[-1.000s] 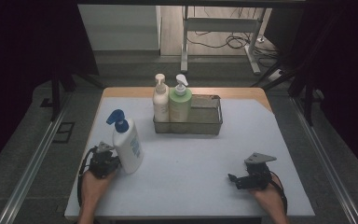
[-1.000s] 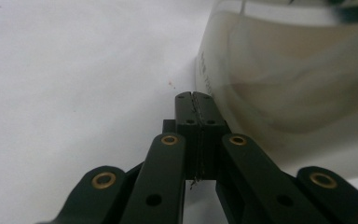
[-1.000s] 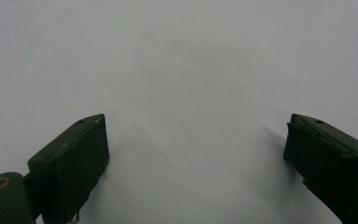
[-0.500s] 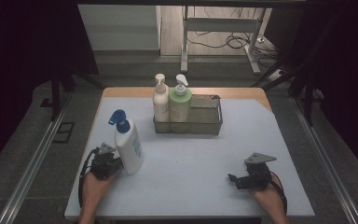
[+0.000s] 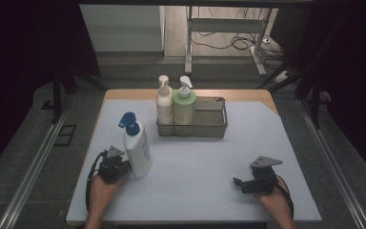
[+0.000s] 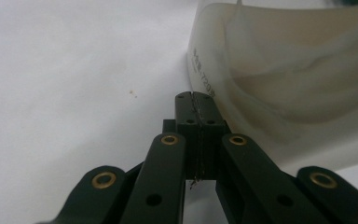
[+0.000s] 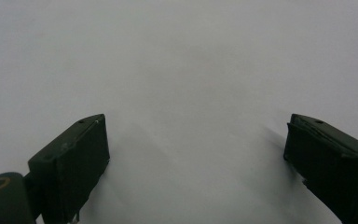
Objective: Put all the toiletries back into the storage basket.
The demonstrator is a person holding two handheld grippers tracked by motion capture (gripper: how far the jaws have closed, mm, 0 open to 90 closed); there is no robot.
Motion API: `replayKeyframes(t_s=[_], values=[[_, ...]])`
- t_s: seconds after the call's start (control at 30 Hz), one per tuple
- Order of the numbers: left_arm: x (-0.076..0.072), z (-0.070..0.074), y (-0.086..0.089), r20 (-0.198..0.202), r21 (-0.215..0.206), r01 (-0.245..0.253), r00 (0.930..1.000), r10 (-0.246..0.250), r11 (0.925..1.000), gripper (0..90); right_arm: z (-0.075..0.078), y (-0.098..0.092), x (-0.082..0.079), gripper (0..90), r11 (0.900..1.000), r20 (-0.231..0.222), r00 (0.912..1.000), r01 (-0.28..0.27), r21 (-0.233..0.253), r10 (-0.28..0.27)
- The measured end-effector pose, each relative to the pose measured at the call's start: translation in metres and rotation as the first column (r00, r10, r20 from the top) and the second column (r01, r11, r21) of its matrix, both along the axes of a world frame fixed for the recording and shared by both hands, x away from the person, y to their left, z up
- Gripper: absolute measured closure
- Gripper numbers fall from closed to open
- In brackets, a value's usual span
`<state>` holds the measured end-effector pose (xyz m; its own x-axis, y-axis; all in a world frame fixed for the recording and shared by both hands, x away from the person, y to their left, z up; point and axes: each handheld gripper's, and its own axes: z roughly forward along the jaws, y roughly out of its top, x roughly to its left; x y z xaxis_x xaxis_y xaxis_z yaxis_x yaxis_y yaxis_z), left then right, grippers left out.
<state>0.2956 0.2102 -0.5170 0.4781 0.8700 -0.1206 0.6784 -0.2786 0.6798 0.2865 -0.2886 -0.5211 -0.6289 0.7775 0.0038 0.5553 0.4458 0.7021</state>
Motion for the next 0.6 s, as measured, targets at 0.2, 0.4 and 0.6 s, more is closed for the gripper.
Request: replayKeyframes(t_s=[0.2,0.4,0.6], values=[[0.001,0.000,-0.005,0.003,0.000,0.011,0.9999,-0.011,0.9999,89.3,0.000,0.000,0.000,6.1,1.000,0.000,1.0000,0.000,0.000,0.000],[0.003,0.000,-0.015,0.012,0.009,0.029,0.9995,-0.029,0.9996,89.3,0.000,0.000,0.000,6.1,1.000,-0.001,1.0000,0.001,0.000,-0.001],[0.003,0.000,-0.026,0.020,0.015,0.055,0.9983,-0.055,0.9984,89.3,0.000,0.000,0.000,6.1,1.000,0.002,1.0000,0.000,-0.001,0.000]])
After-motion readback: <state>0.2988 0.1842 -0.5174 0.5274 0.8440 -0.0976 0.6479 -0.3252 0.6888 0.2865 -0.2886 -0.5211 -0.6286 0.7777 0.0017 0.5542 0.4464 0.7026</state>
